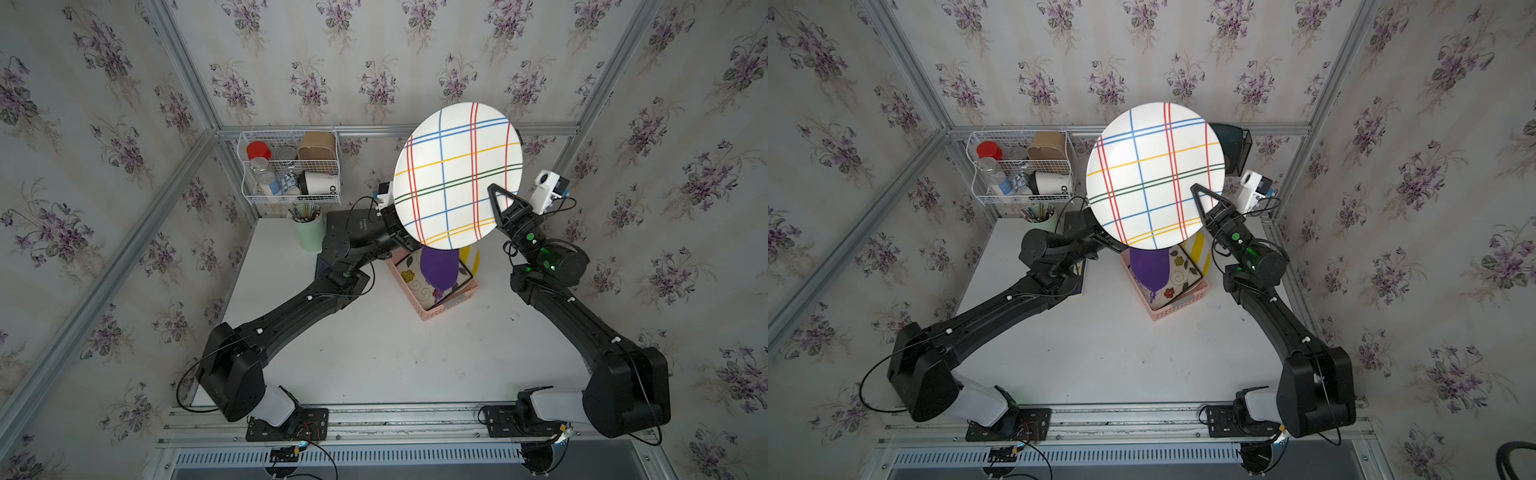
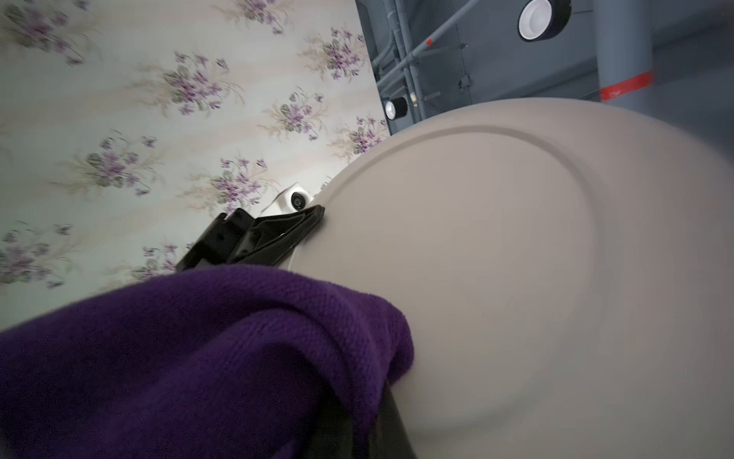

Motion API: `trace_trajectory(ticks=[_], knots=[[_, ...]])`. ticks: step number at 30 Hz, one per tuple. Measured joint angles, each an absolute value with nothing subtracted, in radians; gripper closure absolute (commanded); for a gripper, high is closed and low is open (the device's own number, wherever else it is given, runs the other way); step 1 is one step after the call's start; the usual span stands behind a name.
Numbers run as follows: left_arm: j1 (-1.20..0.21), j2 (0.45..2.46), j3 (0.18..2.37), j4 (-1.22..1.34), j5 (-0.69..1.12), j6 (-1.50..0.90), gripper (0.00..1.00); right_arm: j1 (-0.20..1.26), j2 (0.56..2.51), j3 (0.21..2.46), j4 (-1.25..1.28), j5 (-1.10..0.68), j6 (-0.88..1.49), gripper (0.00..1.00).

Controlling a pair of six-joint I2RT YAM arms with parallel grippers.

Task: Wipe the wet plate dry
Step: Wipe the plate with towel.

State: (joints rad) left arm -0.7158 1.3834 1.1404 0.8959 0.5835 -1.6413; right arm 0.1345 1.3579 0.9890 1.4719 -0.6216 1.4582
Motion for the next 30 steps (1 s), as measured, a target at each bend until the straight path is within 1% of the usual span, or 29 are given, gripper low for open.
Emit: trace_trajectory(ticks=[2, 4, 6, 8, 10, 12, 15, 18, 21, 24, 27, 30], knots=[[-0.713, 1.266, 1.069, 0.776, 0.575, -1.536, 1.0, 0.094, 1.352, 0.958, 1.465, -0.593, 1.464, 1.0], [-0.714, 1.14, 1.037, 0.61, 0.535, -1.393, 1.0, 0.076, 1.335, 0.907, 1.386, -0.568, 1.439, 1.0], [-0.719, 1.039, 1.06, 0.424, 0.447, -1.215, 1.0, 0.087, 1.308, 0.862, 1.298, -0.567, 1.408, 1.0], [-0.719, 0.993, 1.117, 0.245, 0.338, -1.045, 1.0, 0.123, 1.258, 0.82, 1.201, -0.557, 1.352, 1.0], [-0.719, 0.985, 1.176, 0.102, 0.223, -0.877, 1.0, 0.178, 1.21, 0.799, 1.108, -0.54, 1.279, 1.0], [-0.72, 1.023, 1.232, -0.016, 0.11, -0.731, 1.0, 0.25, 1.176, 0.796, 1.021, -0.514, 1.2, 1.0], [-0.72, 1.124, 1.303, -0.163, -0.045, -0.579, 1.0, 0.353, 1.157, 0.796, 0.939, -0.479, 1.101, 1.0], [-0.72, 1.198, 1.358, -0.273, -0.162, -0.464, 1.0, 0.451, 1.171, 0.796, 0.844, -0.389, 1.034, 1.0], [-0.72, 1.233, 1.382, -0.286, -0.193, -0.415, 1.0, 0.573, 1.2, 0.797, 0.794, -0.342, 0.989, 1.0], [-0.72, 1.268, 1.381, -0.258, -0.142, -0.413, 1.0, 0.634, 1.246, 0.811, 0.753, -0.353, 0.988, 1.0], [-0.727, 1.306, 1.368, -0.219, -0.064, -0.466, 1.0, 0.614, 1.258, 0.826, 0.719, -0.36, 0.991, 1.0], [-0.728, 1.306, 1.37, -0.234, -0.035, -0.493, 1.0, 0.54, 1.25, 0.837, 0.727, -0.38, 0.998, 1.0]])
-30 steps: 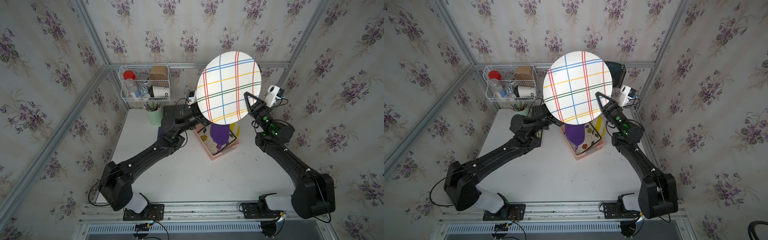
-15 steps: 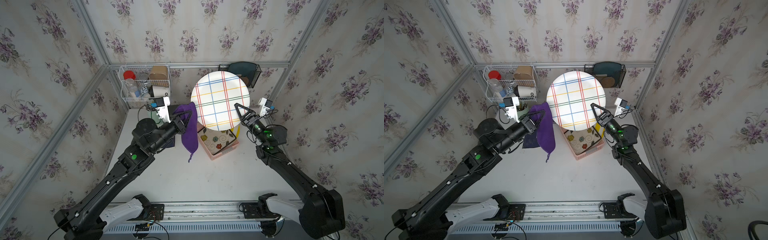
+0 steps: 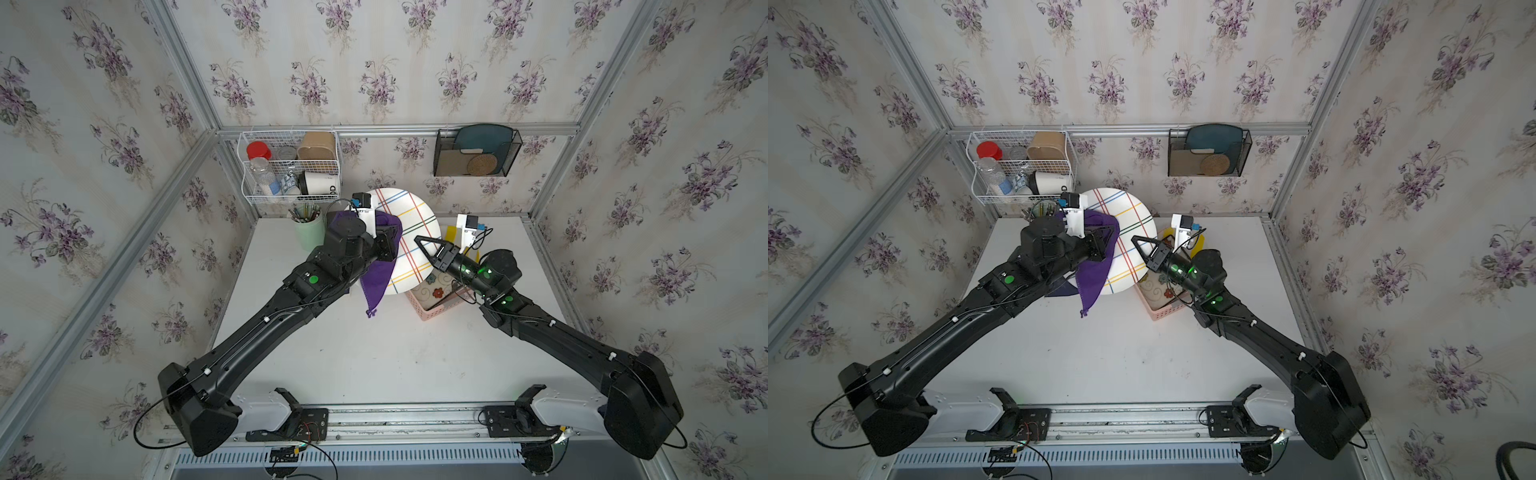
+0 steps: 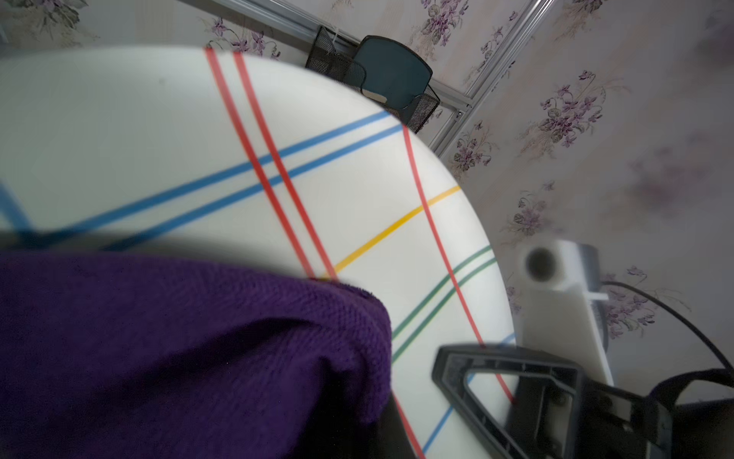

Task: Wipe the wet plate dry
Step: Wipe the plate with towel.

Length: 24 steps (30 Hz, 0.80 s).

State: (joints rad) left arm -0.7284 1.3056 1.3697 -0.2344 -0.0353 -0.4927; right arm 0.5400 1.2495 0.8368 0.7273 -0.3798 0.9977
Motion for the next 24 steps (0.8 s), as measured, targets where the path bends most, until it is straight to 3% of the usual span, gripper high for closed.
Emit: trace_trajectory(ticks=[3, 8, 11, 16, 24], knots=[[-0.703, 1.278, 1.413, -0.307, -0.101, -0.469, 1.0, 0.504, 1.227, 0.844, 0.756, -0.369, 0.994, 1.0], [-0.669, 1.284, 1.51, -0.34, -0.138, -0.393, 1.0, 0.704, 1.257, 0.859, 0.73, -0.364, 0.937, 1.0], [-0.669, 1.346, 1.526, -0.336, -0.076, -0.387, 1.0, 0.746, 1.287, 0.861, 0.674, -0.376, 0.947, 1.0], [-0.675, 1.357, 1.44, -0.311, 0.044, -0.43, 1.0, 0.693, 1.233, 0.9, 0.46, -0.337, 0.904, 1.0], [-0.668, 1.222, 1.219, -0.253, 0.174, -0.488, 1.0, 0.517, 1.206, 0.847, 0.573, -0.398, 0.941, 1.0]])
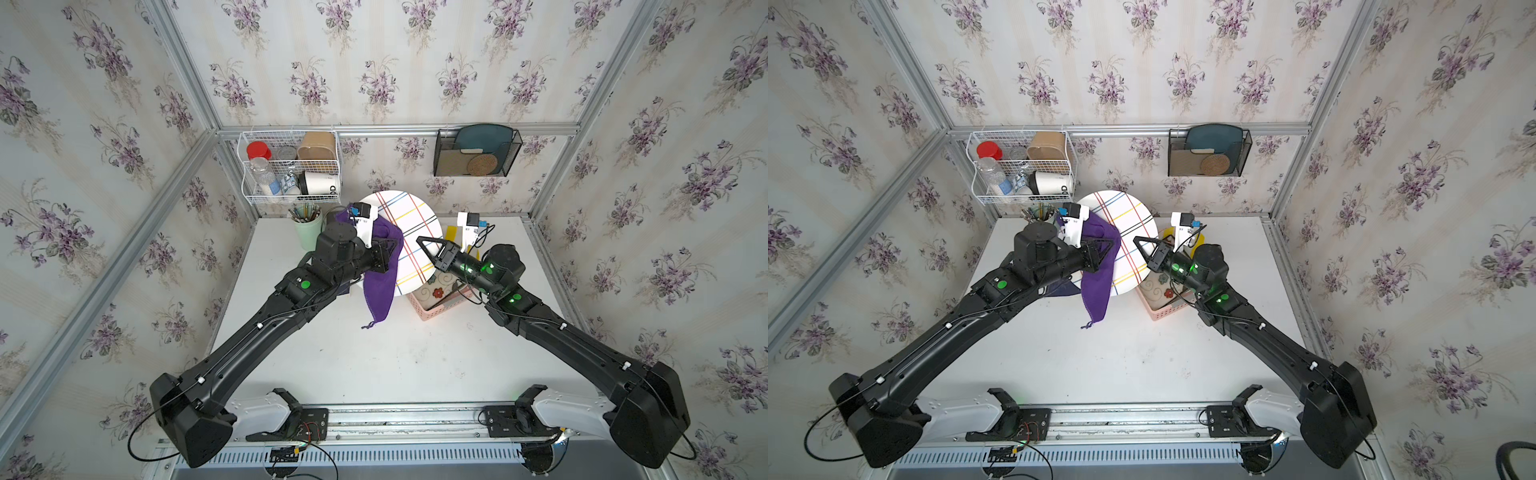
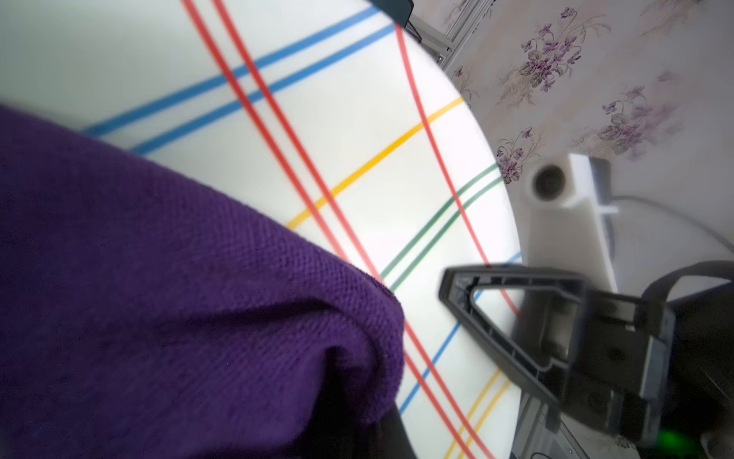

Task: Wipe the wet plate dry
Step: Wipe the plate with towel.

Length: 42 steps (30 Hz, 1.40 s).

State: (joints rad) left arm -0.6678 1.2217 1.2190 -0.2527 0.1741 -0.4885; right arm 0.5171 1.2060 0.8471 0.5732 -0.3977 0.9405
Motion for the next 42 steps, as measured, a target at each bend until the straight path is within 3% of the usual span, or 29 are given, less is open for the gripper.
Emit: trace_trajectory(ticks=[6, 12, 20, 26, 33, 38, 42], knots=[[-0.496, 1.002, 1.016, -0.144, 0.26, -0.707, 1.0, 0.283, 1.17, 0.682, 0.926, -0.441, 1.227, 1.0], [-0.44, 1.09, 1.05, 0.195, 0.485, -0.982, 1.0, 0.35, 1.293, 0.637, 1.286, -0.521, 1.457, 1.0], [-0.471, 1.282, 1.06, 0.72, 0.545, -1.386, 1.0, 0.442, 1.408, 0.653, 1.509, -0.527, 1.589, 1.0], [-0.656, 1.386, 1.136, 0.877, 0.525, -1.482, 1.0, 0.403, 1.452, 0.754, 1.658, -0.503, 1.605, 1.0], [-0.675, 1.427, 1.091, 0.994, 0.513, -1.578, 1.0, 0.214, 1.47, 0.832, 1.649, -0.489, 1.653, 1.0], [-0.539, 1.264, 1.045, 0.997, 0.574, -1.578, 1.0, 0.084, 1.366, 0.739, 1.546, -0.482, 1.634, 1.0], [-0.438, 1.073, 1.086, 0.756, 0.598, -1.394, 1.0, 0.062, 1.229, 0.643, 1.388, -0.513, 1.557, 1.0]])
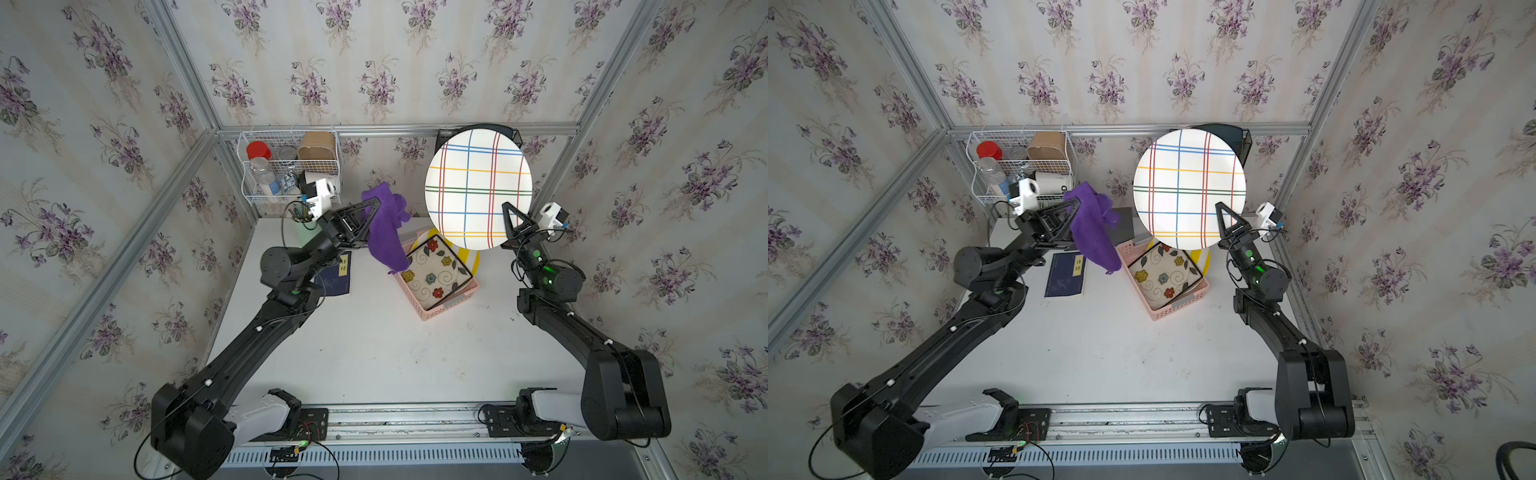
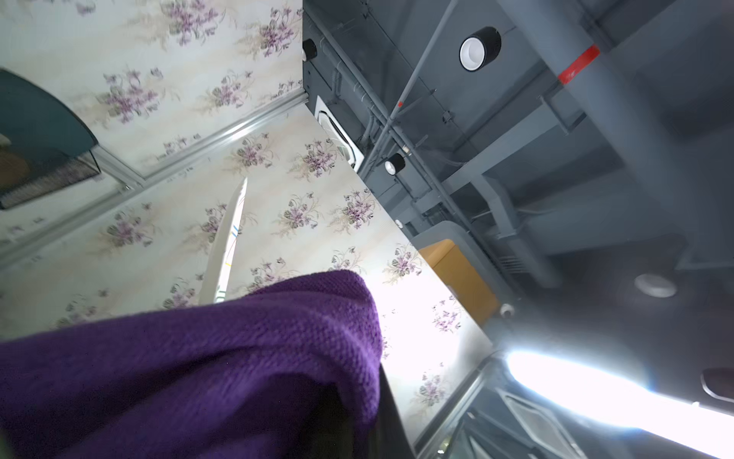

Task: Wipe the wet plate dry
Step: Wipe the plate with towel, then place the plate at the center of the board.

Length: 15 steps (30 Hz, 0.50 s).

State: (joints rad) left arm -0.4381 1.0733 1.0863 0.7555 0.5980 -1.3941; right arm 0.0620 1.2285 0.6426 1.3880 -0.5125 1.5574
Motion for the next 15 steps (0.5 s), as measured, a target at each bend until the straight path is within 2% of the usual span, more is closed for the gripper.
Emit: trace_trajectory(ticks=[5, 10, 15], knots=[[-0.432, 0.975, 1.359, 0.15, 0.485, -0.918, 1.0, 0.131, 1.052, 0.573, 1.05, -0.505, 1.352, 1.0], [-0.432, 0.996, 1.411, -0.254, 0.339, -0.632, 1.0, 0.444, 1.019, 0.559, 0.719, -0.454, 1.097, 1.0], [-0.431, 1.014, 1.398, -0.411, 0.268, -0.529, 1.0, 0.706, 1.181, 0.59, 0.575, -0.393, 0.947, 1.0]])
